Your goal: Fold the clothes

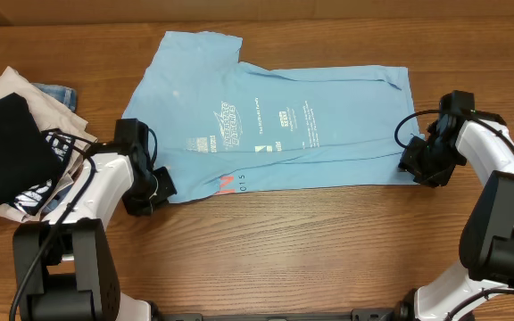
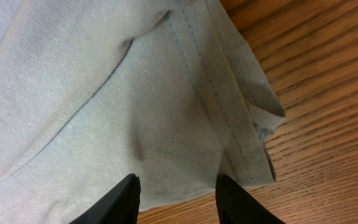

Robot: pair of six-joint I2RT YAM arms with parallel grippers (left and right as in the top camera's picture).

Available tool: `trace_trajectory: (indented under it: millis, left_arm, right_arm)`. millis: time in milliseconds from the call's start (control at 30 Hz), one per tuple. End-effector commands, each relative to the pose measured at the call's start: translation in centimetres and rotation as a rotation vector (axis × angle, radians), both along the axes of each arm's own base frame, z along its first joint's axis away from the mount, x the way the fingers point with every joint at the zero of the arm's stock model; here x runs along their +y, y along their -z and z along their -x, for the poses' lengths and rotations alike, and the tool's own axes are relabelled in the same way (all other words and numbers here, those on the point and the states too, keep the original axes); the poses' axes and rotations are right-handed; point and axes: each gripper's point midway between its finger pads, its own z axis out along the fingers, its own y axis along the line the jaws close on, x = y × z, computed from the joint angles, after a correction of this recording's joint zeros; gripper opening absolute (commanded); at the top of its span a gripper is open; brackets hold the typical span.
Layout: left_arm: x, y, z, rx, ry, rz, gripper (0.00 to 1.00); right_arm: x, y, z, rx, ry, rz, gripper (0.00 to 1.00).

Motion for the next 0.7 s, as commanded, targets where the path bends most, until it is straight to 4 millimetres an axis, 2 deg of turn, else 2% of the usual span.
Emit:
trace_trajectory:
  millis: [0, 100, 167, 233, 333, 400, 433, 467, 500, 567, 600, 633, 667]
  left_arm:
    - [0.3, -1.6, -2.6, -0.070, 0.021, -0.021, 0.04]
    - [0.4, -3.6, -5.0, -0.141, 0.028, -0.030, 0.04]
    - [1.0, -6.2, -7.9, -0.235, 0.028, -0.058, 0.04]
    - [1.8, -8.3, -10.0, -0.309, 0.016, -0.089, 0.04]
    - [3.4, -13.0, -14.7, -0.504, -0.022, -0.131, 0.04]
    - [4.4, -15.1, -17.2, -0.626, -0.064, -0.137, 0.04]
    - [4.5, -15.4, -17.7, -0.646, -0.082, -0.131, 0.09]
    - [4.5, -15.5, -17.8, -0.653, -0.095, -0.128, 0.32]
    - [4.5, -15.4, -17.8, -0.651, -0.098, -0.126, 0.33]
    - [4.3, -15.0, -17.3, -0.624, -0.095, -0.125, 0.29]
    - [4.3, -14.8, -16.9, -0.606, -0.094, -0.124, 0.35]
    - [4.3, -14.5, -16.4, -0.583, -0.093, -0.123, 0.46]
    - [4.2, -14.1, -15.9, -0.557, -0.092, -0.122, 0.46]
  right_arm:
    - [0.1, 0.2, 0.0, 0.000, 0.002, -0.008, 0.43]
    - [0.1, 0.2, 0.0, 0.001, 0.002, -0.008, 0.43]
    - [0.1, 0.2, 0.0, 0.001, 0.002, -0.008, 0.43]
    - [0.1, 0.2, 0.0, 0.001, 0.002, -0.008, 0.43]
    - [0.1, 0.2, 0.0, 0.000, 0.002, -0.008, 0.43]
    - [0.1, 0.2, 0.0, 0.000, 0.002, -0.008, 0.43]
    - [0.1, 0.2, 0.0, 0.000, 0.002, -0.008, 0.43]
    - [0.1, 0.2, 0.0, 0.000, 0.002, -0.008, 0.43]
    - [0.1, 0.2, 0.0, 0.000, 0.002, -0.008, 0.43]
    - [0.1, 0.2, 0.0, 0.001, 0.002, -0.008, 0.43]
    - [0.1, 0.2, 0.0, 0.000, 0.002, -0.008, 0.43]
    - [0.1, 0.2, 0.0, 0.000, 0.002, -0.007, 0.43]
    - [0.1, 0.2, 0.0, 0.000, 0.002, -0.007, 0.43]
